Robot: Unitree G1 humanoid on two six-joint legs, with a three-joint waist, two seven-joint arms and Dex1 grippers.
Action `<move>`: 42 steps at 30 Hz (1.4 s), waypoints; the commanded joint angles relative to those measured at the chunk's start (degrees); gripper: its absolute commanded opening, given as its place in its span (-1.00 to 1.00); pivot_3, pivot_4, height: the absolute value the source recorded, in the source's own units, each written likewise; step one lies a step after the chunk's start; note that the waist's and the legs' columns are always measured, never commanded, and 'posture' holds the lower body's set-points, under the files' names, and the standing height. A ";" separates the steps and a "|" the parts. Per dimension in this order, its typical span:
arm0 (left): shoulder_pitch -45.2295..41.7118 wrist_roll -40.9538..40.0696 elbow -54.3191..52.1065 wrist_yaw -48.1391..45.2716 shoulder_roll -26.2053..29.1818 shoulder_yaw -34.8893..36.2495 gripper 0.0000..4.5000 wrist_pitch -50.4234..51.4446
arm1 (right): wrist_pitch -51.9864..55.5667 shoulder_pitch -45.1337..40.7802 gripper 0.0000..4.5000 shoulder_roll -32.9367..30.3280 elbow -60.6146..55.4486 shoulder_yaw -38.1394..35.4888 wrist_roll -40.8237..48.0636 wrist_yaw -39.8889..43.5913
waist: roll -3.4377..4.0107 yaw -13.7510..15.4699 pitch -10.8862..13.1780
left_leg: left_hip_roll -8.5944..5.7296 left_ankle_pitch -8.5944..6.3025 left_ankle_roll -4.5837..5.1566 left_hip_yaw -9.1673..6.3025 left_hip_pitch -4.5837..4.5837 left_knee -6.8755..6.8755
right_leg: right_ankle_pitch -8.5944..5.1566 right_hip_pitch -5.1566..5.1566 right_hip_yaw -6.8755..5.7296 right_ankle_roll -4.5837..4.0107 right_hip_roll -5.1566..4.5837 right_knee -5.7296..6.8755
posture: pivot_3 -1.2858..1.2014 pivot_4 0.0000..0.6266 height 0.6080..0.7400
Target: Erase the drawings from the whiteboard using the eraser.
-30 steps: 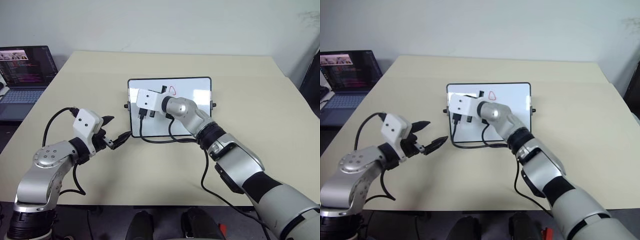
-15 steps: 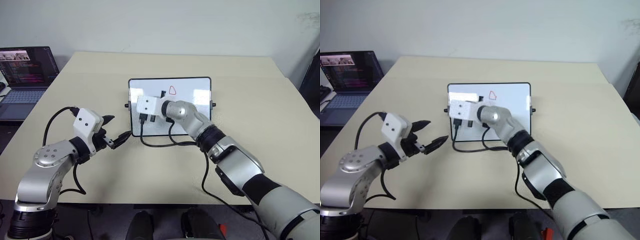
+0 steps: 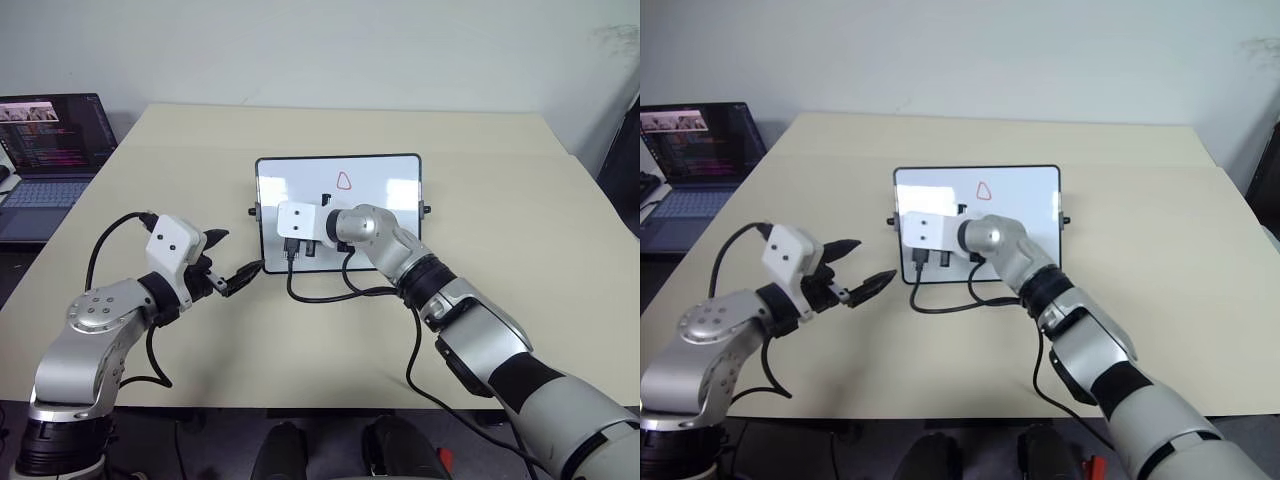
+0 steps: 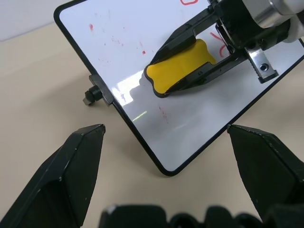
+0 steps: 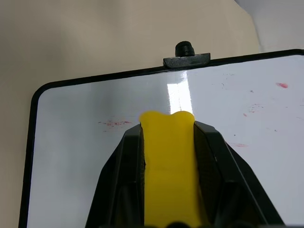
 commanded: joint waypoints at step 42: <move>-6.14 -4.58 2.11 -12.52 2.29 -0.73 1.00 -2.96 | 7.35 4.77 -0.51 -4.91 -12.59 -7.49 6.97 5.20 | -0.01 0.12 0.06 | -0.01 0.03 0.05 -0.02 0.00 -0.02 | -0.04 0.03 -0.01 0.07 0.04 -0.05 | 0.03 -0.52 1.00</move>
